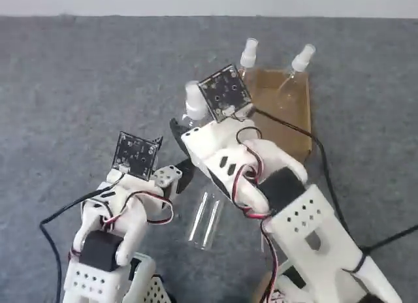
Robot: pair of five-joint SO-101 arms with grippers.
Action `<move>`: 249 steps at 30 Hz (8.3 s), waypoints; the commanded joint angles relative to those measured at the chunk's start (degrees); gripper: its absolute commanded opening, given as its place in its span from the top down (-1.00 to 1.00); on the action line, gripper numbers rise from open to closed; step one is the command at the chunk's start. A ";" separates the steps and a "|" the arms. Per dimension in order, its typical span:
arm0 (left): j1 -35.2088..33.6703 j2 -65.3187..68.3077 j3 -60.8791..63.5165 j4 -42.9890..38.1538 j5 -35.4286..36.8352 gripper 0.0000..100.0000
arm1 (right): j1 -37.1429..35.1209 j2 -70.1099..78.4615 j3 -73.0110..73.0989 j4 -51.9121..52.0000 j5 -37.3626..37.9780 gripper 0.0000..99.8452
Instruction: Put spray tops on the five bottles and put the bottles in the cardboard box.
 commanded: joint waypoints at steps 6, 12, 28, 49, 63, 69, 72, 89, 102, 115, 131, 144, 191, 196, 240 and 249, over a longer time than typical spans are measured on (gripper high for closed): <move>0.09 -1.41 1.19 -1.76 -0.26 0.46 | 9.89 -0.31 -6.42 0.92 4.57 0.99; -0.44 -1.41 1.19 -1.76 -0.53 0.49 | 16.84 6.81 -13.89 5.14 6.86 0.99; -9.93 -1.41 5.85 -10.46 -0.26 0.98 | 22.55 34.42 -17.49 -10.33 6.42 0.99; -9.85 -1.41 5.93 -10.37 -0.26 0.98 | 22.55 46.64 -17.49 -18.33 6.24 0.98; -9.93 -1.41 6.02 -10.29 -0.26 0.98 | 22.46 46.64 -17.49 -17.71 6.33 0.55; -9.93 -1.41 6.02 -10.29 -0.26 0.98 | 22.37 46.20 -17.49 -17.71 6.33 0.52; -9.93 -1.41 6.02 -10.29 -0.26 0.98 | 22.37 46.02 -17.49 -17.71 6.59 0.52; -9.93 -1.41 6.55 -10.64 -0.26 0.98 | 20.88 40.48 -17.85 -15.43 6.77 0.52; -9.93 -1.41 6.55 -10.55 -0.26 0.98 | 21.32 39.96 -22.33 -12.62 6.86 0.52; -9.93 -1.41 6.55 -10.55 -0.26 0.98 | 21.41 39.08 -48.79 12.53 6.86 0.52; -9.93 -1.41 6.55 -10.55 -0.26 0.98 | 21.23 24.13 -52.92 52.44 6.77 0.52; -9.93 -1.41 6.64 -10.46 -0.26 0.98 | 14.11 11.65 -9.67 38.37 1.58 0.53; -9.85 -1.32 6.64 -10.37 -0.26 0.98 | 18.86 7.52 31.74 -2.07 -6.86 0.76; -9.85 -1.32 6.64 -10.37 -0.26 0.98 | 19.47 7.52 33.76 -2.07 -6.42 0.79; -9.85 -1.32 7.08 -10.64 -0.26 0.98 | 18.24 15.52 29.36 -2.59 -0.97 0.80; -9.85 -1.32 7.08 -10.64 -0.26 0.98 | 17.71 6.73 29.45 4.00 -0.62 0.92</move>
